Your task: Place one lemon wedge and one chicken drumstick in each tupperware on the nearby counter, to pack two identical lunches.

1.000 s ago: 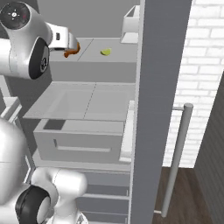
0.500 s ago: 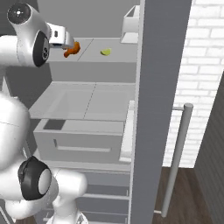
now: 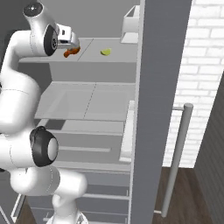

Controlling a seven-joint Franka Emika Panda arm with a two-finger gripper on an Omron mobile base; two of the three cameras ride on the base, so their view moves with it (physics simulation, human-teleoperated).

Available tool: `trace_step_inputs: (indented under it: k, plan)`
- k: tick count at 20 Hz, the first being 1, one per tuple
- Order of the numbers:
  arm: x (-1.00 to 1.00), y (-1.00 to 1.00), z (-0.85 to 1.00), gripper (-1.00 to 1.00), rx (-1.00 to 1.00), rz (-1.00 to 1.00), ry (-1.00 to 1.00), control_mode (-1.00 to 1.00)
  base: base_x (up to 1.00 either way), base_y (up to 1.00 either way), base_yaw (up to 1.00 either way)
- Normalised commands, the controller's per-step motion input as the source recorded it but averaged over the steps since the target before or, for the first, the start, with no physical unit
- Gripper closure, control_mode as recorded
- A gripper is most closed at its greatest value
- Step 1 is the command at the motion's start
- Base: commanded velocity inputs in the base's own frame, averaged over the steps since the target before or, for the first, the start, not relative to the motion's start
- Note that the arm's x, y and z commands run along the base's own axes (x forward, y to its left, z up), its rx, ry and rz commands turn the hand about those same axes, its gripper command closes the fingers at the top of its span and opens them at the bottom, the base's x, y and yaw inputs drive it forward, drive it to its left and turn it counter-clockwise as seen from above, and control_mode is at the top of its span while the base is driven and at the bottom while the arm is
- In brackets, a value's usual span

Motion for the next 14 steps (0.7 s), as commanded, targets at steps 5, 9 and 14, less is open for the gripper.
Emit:
trace_step_inputs:
  k: [5, 9, 14]
  plan:
    - [0.52, -0.01, -0.22, -1.0, 0.01, 0.0, 0.0, -1.0, 0.0, 0.0, 0.0]
    - [0.35, 0.01, -0.17, -1.0, 0.0, 0.0, 0.0, -1.0, 0.0, 0.0, 0.0]
    - [0.38, 0.1, -0.13, -1.0, 0.0, 0.0, 0.0, -1.0, 0.0, 0.0, 0.0]
